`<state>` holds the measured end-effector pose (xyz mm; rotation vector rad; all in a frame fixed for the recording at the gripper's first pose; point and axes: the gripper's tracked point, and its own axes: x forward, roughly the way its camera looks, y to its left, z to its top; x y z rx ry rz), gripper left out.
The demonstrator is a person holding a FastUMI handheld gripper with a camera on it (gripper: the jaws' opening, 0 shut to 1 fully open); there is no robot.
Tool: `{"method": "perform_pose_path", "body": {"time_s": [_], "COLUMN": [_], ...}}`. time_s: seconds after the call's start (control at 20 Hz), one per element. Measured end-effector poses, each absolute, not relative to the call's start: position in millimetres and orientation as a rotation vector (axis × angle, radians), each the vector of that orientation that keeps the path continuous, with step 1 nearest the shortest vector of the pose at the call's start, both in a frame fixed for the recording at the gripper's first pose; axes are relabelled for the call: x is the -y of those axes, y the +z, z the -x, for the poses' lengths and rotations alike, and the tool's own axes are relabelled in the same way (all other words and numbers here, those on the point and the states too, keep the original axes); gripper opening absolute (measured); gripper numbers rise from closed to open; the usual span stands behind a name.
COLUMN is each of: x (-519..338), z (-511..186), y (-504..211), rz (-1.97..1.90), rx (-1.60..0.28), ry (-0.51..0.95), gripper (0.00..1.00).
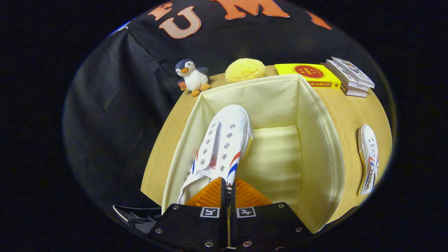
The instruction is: Open the storage box then place both shoes into the box .Put the left shoe in first, then the right shoe, with the right side of both shoes facing outward in a uniform manner.
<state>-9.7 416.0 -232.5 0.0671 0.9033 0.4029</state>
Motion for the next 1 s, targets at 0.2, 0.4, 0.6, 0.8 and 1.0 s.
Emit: {"method": "perform_pose_path", "body": {"time_s": [0.2,0.4,0.6,0.8,1.0], "x": [-427,-417,-397,-358,-302], "z": [3,-1,-2,-7,-12], "y": [-217,-198,-174,-149,-138], "rz": [-0.117,-0.123,-0.183,-0.161,-0.16], "rx": [-0.87,-0.823,-0.793,-0.728,-0.696], "ry": [0.434,0.439,0.439,0.413,0.361], "gripper": [0.39,0.88,0.99,0.99,0.99]}}
